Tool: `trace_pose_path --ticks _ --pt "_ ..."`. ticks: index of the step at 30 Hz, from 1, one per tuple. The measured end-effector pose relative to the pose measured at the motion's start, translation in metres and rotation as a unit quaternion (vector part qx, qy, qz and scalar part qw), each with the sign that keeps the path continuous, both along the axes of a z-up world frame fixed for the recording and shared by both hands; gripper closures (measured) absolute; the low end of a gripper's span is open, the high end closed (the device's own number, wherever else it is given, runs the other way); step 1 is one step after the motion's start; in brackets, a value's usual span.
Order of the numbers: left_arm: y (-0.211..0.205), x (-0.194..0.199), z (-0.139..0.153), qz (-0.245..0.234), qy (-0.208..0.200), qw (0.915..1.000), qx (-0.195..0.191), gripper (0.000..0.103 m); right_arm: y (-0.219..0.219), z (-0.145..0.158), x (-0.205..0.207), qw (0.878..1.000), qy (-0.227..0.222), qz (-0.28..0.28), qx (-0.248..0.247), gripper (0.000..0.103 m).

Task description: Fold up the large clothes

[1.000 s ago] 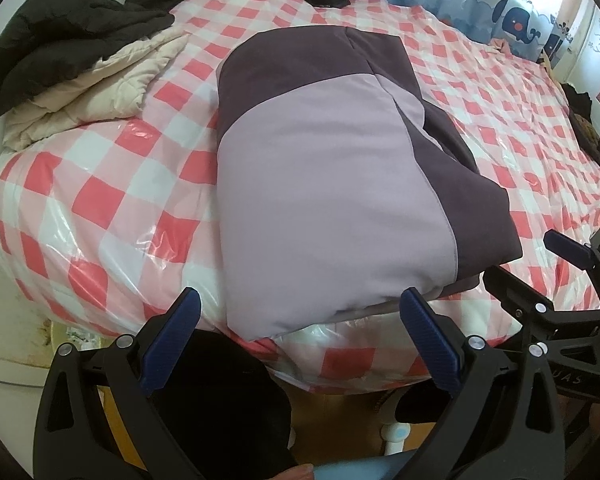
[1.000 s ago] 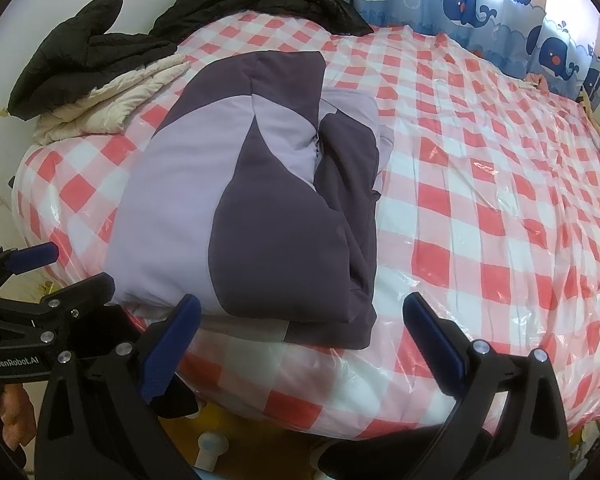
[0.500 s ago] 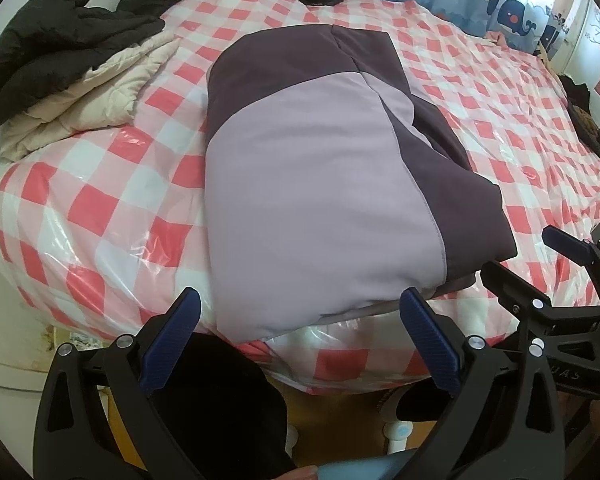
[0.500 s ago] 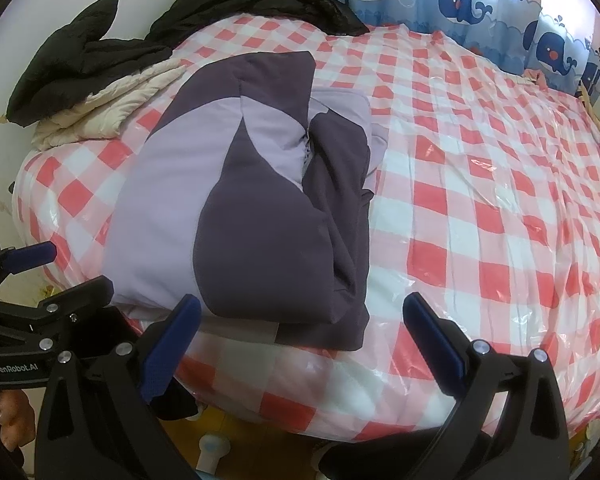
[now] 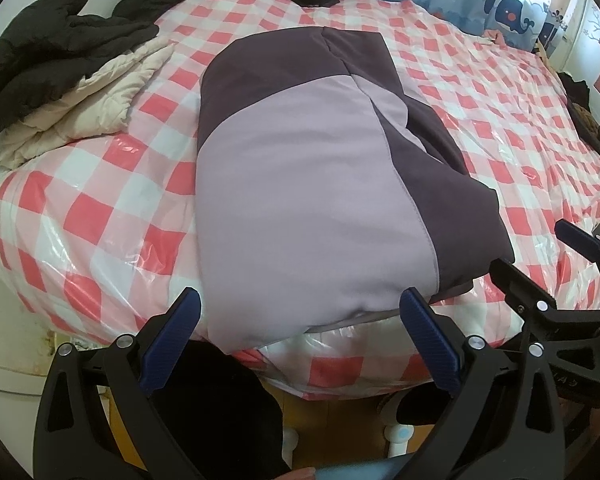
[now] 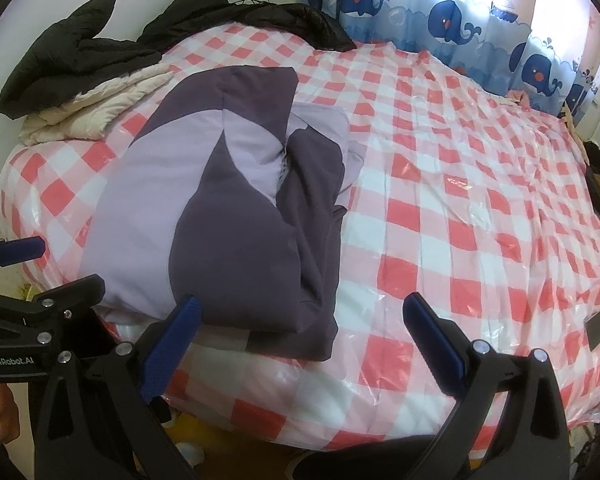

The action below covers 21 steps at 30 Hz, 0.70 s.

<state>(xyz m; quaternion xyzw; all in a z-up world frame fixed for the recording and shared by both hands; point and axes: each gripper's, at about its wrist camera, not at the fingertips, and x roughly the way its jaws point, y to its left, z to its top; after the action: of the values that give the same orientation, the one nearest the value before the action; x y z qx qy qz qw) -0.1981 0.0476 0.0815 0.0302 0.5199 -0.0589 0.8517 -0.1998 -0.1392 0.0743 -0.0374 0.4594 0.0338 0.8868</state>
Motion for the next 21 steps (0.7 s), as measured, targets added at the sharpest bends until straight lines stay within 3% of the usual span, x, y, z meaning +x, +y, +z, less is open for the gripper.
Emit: trace_pose_path --ticks 21 --pt "-0.005 -0.009 0.01 0.009 -0.027 0.9988 0.039 0.007 -0.008 -0.007 -0.001 0.999 0.015 0.0 0.037 0.006"
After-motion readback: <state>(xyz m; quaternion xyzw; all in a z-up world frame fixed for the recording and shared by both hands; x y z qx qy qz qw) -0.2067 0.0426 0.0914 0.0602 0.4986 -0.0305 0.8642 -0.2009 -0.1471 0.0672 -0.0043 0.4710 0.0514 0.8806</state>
